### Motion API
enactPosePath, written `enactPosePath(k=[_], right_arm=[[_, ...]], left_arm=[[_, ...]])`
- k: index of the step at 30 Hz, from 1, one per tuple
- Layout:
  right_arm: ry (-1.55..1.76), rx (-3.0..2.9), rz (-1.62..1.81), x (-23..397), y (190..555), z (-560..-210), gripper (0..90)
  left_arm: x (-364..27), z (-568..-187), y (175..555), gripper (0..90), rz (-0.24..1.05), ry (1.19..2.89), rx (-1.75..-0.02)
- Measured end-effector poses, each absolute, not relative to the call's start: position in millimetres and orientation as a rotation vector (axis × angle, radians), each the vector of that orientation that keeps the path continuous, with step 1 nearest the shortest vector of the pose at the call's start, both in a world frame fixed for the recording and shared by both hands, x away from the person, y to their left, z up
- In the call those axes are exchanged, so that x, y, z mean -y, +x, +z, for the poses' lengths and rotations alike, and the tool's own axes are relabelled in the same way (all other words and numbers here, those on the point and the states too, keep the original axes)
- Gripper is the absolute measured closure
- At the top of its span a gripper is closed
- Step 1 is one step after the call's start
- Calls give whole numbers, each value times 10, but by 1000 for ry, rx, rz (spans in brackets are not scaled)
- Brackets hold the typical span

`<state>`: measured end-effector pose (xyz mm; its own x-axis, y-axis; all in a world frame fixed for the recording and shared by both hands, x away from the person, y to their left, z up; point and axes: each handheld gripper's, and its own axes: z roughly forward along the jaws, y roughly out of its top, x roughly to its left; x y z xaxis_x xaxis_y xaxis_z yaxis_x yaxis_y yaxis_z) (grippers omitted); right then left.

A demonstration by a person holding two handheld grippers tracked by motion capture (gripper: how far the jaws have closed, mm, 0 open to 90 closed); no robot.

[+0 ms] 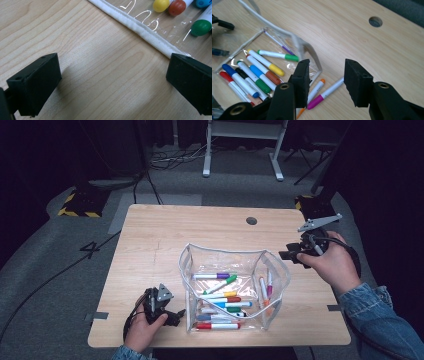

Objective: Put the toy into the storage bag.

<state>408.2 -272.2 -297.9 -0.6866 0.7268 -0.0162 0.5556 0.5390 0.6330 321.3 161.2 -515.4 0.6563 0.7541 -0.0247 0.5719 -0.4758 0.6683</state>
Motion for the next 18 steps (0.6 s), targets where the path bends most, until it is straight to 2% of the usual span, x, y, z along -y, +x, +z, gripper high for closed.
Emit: enactPosePath(k=[7, 18], right_arm=[[1184, -2533, 817, 2828, 4243, -3435, 544], [1305, -2591, 723, 2775, 4445, -4153, 536]], left_arm=[[-1613, -5154, 3214, 0, 360, 2217, -1022], [-1612, -5154, 3214, 0, 360, 2217, -1022]])
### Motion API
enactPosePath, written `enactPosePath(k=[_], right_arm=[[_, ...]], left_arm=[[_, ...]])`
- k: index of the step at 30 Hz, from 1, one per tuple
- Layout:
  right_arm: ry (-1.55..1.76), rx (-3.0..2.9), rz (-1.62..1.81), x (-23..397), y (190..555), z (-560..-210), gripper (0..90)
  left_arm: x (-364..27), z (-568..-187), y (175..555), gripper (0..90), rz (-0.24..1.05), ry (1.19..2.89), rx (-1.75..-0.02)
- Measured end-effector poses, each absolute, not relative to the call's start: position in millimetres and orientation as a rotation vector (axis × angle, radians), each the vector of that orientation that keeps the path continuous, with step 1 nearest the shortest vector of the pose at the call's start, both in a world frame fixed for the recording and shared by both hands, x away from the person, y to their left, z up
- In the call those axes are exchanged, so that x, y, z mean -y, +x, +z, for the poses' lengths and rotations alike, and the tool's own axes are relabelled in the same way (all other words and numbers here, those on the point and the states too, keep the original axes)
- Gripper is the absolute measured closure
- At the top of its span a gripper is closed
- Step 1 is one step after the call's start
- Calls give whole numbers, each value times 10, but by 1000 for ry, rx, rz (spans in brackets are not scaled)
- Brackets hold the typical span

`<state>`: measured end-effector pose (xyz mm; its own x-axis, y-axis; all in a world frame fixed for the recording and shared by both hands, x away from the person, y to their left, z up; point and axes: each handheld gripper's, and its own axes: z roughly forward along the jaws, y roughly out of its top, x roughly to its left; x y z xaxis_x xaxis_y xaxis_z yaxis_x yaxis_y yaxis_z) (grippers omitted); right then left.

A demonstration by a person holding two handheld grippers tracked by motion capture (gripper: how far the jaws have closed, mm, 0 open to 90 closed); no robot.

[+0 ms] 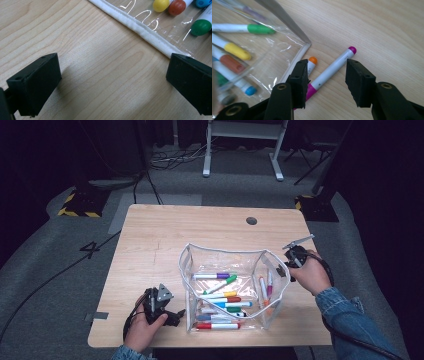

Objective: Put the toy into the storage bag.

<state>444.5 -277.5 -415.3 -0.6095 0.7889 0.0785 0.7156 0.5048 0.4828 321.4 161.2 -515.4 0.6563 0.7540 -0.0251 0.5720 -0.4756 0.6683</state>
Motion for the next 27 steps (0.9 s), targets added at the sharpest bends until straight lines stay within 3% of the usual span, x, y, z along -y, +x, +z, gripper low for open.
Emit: enactPosePath(k=[11, 14, 17, 27], right_arm=[[1392, -2608, 648, 2758, 4557, -4636, 539], [1427, -2607, 595, 2769, 4566, -4707, 675], [1479, -2583, 575, 2816, 4571, -4723, 764], [1498, -2538, 624, 3002, 4533, -4501, 768]], left_arm=[[-1613, -5152, 3217, 0, 362, 2219, -1021], [-1613, -5152, 3217, 0, 362, 2219, -1021], [-1613, -5152, 3217, 0, 362, 2219, -1021], [-1612, -5154, 3217, 0, 362, 2219, -1023]])
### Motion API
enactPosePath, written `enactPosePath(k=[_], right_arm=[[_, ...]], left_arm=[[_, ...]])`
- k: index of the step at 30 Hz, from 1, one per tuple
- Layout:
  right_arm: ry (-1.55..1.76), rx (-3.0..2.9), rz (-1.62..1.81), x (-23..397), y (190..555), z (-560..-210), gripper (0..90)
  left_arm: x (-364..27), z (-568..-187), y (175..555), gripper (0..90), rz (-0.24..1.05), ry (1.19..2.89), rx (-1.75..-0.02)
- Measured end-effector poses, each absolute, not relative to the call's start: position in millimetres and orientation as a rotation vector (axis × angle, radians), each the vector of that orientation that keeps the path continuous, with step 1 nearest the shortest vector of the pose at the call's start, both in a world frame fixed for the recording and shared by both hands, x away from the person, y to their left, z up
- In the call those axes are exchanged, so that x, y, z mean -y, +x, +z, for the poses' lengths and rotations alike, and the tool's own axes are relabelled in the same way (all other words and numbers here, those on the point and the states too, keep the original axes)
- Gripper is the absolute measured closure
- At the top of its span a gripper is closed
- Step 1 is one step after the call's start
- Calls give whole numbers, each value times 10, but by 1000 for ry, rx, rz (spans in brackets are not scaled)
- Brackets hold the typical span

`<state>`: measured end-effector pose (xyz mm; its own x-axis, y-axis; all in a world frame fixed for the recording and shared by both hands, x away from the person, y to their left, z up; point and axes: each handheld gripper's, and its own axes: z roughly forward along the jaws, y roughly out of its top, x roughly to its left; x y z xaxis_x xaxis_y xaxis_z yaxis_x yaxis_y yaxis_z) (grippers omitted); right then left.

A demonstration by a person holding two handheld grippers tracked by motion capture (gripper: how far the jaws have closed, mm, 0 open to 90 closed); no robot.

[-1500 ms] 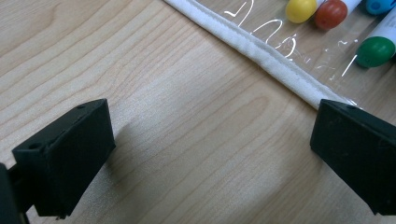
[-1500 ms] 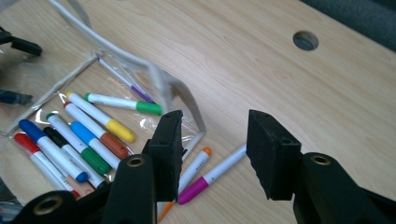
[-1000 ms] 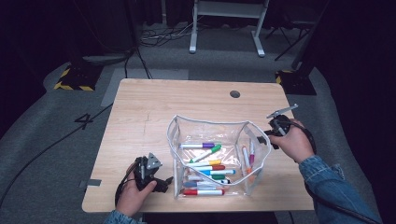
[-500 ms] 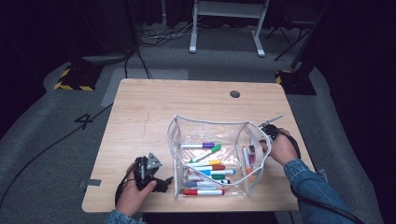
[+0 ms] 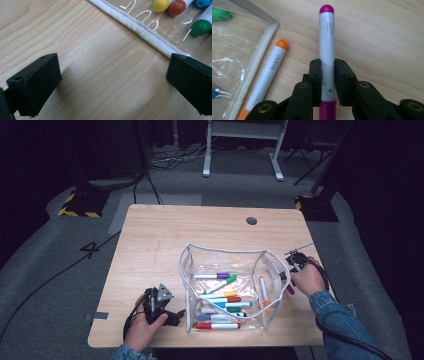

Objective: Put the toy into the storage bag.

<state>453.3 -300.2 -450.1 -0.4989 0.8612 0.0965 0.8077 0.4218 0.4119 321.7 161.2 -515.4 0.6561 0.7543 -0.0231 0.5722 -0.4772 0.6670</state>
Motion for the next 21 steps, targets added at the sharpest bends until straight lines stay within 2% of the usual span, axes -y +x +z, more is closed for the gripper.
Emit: enactPosePath(k=[21], right_arm=[[1180, -2572, 750, 2803, 4118, -3146, 768]], left_arm=[[-1612, -5154, 3217, 0, 362, 2219, -1023]])
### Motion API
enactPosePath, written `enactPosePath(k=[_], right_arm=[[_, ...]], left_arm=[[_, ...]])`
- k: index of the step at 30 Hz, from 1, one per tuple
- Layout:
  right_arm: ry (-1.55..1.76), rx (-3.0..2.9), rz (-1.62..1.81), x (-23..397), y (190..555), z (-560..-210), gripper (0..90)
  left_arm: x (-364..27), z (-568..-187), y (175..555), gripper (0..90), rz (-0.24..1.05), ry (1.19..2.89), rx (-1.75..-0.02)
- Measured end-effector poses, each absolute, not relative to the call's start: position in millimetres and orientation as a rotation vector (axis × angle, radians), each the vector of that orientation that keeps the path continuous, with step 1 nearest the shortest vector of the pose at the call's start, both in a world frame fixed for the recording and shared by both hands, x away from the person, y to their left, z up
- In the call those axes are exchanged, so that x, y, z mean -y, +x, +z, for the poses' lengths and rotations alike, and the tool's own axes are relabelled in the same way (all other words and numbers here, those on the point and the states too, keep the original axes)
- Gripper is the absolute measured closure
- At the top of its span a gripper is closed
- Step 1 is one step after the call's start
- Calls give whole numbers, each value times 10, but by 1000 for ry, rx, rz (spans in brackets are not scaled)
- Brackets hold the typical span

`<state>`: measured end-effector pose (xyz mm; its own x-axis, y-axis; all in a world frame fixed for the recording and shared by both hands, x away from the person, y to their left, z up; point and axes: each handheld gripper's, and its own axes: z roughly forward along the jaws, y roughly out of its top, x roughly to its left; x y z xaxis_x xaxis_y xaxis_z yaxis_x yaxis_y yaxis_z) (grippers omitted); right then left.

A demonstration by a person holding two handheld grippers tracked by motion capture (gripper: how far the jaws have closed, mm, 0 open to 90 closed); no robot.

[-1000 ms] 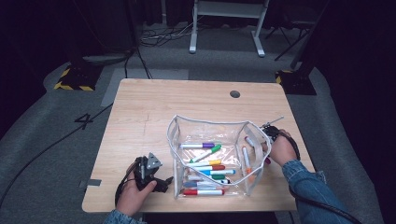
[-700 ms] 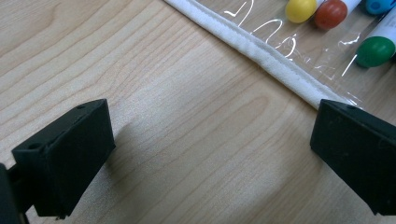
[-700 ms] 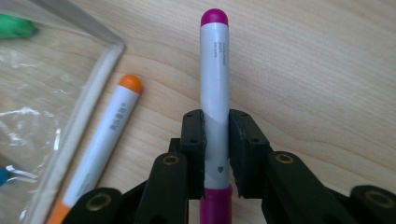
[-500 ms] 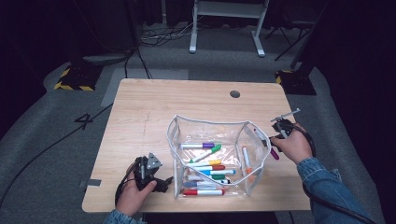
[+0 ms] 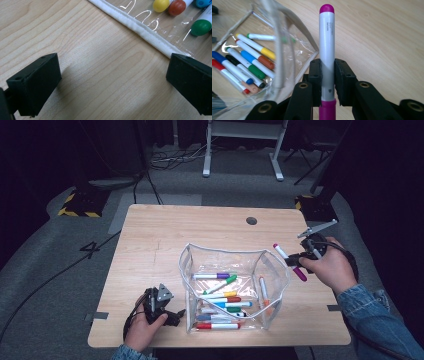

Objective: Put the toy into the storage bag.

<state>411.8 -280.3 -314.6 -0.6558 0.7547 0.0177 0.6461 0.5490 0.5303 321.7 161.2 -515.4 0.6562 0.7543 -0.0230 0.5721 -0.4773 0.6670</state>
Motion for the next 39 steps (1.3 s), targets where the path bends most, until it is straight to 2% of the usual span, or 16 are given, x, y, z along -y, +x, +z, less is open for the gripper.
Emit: enactPosePath(k=[8, 18, 30, 39], right_arm=[[988, -2599, 784, 2548, 3955, -2737, 768], [775, -2689, 811, 2053, 3768, -2535, 768], [536, -2869, 747, 1437, 3646, -2800, 767], [409, -3006, 624, 1016, 3596, -3155, 767]], left_arm=[[-1611, -5155, 3216, 0, 362, 2218, -1024], [-1611, -5155, 3216, 0, 362, 2218, -1024], [-1610, -5155, 3216, 0, 362, 2217, -1024], [-1611, -5155, 3216, 0, 361, 2218, -1024]])
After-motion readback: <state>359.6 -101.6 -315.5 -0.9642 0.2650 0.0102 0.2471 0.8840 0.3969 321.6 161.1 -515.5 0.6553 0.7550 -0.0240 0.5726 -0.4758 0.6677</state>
